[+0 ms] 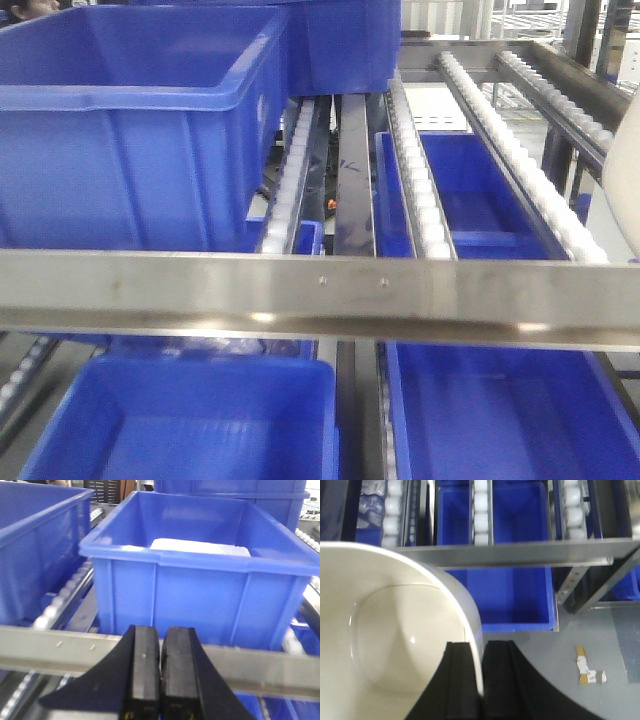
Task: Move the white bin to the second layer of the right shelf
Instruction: 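Drive up to the roller shelf rack holding the bin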
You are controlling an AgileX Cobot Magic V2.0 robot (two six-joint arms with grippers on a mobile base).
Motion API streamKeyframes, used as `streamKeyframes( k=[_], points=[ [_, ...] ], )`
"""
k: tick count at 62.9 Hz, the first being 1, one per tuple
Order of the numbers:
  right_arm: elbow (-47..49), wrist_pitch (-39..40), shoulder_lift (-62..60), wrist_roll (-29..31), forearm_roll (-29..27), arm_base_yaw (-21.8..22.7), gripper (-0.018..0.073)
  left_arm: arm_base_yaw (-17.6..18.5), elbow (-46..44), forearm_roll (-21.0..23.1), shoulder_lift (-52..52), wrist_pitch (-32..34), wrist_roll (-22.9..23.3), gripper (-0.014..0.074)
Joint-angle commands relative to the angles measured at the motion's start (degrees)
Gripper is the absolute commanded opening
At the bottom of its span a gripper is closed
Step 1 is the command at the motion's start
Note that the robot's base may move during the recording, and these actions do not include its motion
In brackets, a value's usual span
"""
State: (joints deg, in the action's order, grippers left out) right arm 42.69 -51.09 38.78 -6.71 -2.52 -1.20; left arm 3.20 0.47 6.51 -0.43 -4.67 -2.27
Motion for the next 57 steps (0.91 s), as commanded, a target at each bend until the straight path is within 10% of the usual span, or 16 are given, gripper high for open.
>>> streamKeyframes(
  k=[1, 57],
  points=[
    [1.7, 4.0, 0.0, 0.3, -0.1, 0.2, 0.0077, 0.4, 1.6, 0.1, -0.8, 5.0, 0.3, 0.0085],
    [1.7, 4.0, 0.0, 0.3, -0.1, 0.2, 0.0077, 0.4, 1.6, 0.1, -0.8, 5.0, 0.3, 0.0085]
  ],
)
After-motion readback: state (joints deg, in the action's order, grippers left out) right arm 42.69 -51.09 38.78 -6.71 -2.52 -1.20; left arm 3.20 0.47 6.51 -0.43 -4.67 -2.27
